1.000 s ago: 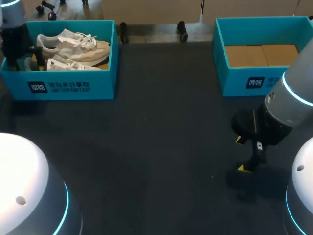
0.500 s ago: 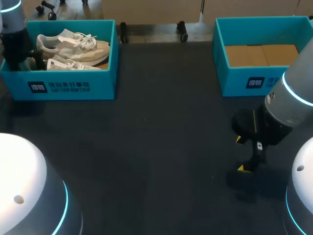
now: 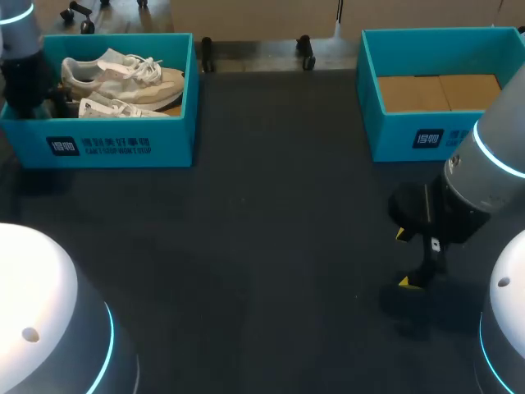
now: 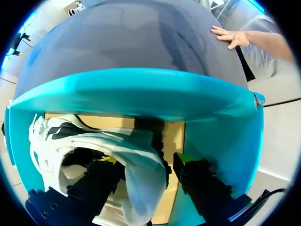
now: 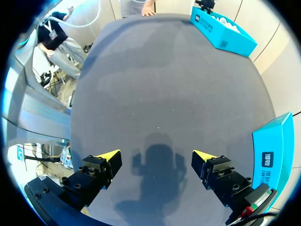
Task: Take the shoe out of the shoebox, open the shoe tongue, remove and reinsert the insole, then place the shoe into the shoebox
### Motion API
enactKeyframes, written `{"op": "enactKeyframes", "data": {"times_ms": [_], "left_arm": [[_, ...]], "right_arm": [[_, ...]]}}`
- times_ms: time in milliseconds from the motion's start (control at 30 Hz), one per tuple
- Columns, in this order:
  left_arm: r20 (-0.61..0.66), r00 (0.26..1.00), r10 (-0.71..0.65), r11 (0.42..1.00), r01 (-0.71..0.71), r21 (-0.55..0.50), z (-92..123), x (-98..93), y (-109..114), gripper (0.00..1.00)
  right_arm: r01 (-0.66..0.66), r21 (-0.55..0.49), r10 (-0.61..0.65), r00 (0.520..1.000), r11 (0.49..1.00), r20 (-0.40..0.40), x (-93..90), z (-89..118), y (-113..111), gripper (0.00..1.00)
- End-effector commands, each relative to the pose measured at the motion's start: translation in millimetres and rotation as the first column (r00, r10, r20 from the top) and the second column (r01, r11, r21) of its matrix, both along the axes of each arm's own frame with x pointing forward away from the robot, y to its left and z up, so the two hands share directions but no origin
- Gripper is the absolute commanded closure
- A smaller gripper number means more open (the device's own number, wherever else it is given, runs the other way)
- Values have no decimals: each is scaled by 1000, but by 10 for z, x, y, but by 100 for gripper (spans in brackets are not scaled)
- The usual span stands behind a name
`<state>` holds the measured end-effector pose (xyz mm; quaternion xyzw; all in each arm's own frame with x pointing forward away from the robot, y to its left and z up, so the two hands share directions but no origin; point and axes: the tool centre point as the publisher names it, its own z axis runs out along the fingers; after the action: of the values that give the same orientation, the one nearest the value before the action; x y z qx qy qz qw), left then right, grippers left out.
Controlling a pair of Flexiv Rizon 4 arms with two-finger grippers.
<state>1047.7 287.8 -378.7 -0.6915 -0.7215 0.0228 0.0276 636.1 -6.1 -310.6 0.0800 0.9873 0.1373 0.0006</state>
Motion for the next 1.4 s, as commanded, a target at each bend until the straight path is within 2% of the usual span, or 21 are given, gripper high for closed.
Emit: {"op": "enactKeyframes", "data": {"times_ms": [33,167,200,267,300,600,900,1400], "left_arm": [[-3,1000,-2,1000,2,1,-26,15,10,41],[-24,999,-20,1000,20,3,-65,9,3,49],[-28,999,-22,1000,23,7,-76,9,2,54],[-33,999,-25,1000,26,10,-89,9,5,79],[-34,999,-25,1000,26,12,-93,10,7,100],[-37,999,-20,1000,21,23,-69,19,46,100],[-66,996,55,998,-54,26,-23,92,127,100],[-76,983,165,986,-163,29,187,242,155,100]], "right_arm": [[0,0,0,1000,1000,2,-8,-6,1,0],[0,0,0,1000,1000,2,-8,-6,1,0],[0,0,0,1000,1000,2,-8,-6,1,0],[0,0,0,1000,1000,2,-8,-6,1,0],[0,0,0,1000,1000,2,-8,-6,1,0],[0,0,0,1000,1000,2,-8,-6,1,0],[0,0,0,1000,1000,2,-8,-6,1,0],[0,0,0,1000,1000,2,-8,-6,1,0]]}}
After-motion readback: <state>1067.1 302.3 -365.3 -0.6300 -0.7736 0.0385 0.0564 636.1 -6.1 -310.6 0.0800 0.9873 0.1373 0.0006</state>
